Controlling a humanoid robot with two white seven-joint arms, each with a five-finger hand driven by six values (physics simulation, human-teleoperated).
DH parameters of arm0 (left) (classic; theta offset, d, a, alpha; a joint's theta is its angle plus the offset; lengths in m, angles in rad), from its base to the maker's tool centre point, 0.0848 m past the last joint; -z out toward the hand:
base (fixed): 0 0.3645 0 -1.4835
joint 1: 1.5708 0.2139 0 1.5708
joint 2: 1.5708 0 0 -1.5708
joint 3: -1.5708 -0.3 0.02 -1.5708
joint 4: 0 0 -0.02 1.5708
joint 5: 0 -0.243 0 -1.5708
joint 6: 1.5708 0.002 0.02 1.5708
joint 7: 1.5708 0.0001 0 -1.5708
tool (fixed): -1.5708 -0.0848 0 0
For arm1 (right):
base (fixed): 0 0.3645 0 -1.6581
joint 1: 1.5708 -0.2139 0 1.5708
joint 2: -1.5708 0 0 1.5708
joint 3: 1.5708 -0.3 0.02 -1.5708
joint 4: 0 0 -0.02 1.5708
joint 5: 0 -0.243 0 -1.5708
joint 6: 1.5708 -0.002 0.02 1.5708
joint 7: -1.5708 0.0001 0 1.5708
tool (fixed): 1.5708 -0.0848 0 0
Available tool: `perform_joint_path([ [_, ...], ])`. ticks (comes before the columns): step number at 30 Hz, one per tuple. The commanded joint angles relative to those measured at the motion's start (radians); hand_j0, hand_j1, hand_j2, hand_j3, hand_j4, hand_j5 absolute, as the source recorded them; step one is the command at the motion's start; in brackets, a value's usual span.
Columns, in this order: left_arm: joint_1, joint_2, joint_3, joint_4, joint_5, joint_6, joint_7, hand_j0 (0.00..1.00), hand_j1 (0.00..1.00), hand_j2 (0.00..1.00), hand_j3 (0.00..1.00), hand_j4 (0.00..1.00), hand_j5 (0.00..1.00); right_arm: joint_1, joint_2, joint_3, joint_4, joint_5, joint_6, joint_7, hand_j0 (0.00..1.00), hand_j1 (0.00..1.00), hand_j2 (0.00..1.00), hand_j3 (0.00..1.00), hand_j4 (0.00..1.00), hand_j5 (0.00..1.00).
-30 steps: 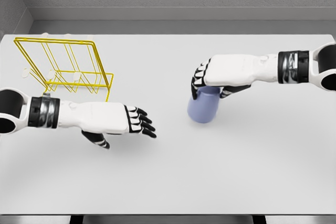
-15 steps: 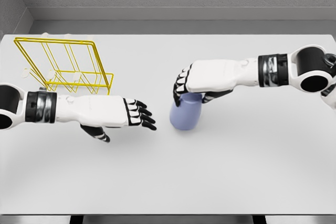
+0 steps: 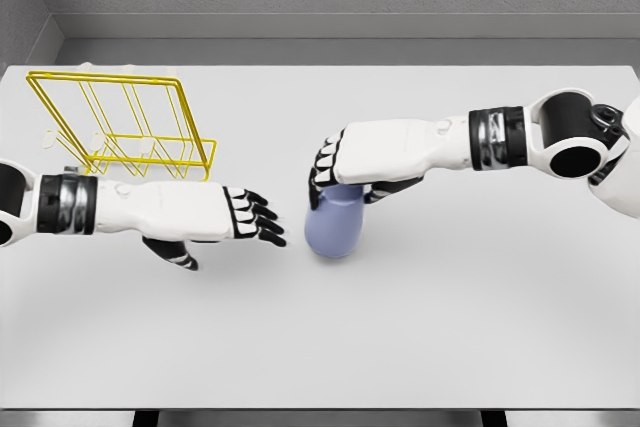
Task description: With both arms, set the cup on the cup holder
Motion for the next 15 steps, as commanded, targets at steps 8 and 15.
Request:
perform_joint_path([
  [8,-0.005,0.017,0.002,0.001,0.013,0.003,0.0,1.0,1.0,1.0,1.0,1.0,1.0,-0.008,0.009,0.007,0.003,-0.006,0.006,-0.004,1.0,1.0,1.0,1.0,1.0,1.0],
  [15,-0.029,-0.006,0.002,0.001,0.018,0.003,0.0,1.0,1.0,1.0,1.0,1.0,1.0,-0.06,-0.082,-0.002,0.043,-0.004,-0.002,-0.015,1.0,1.0,1.0,1.0,1.0,1.0],
])
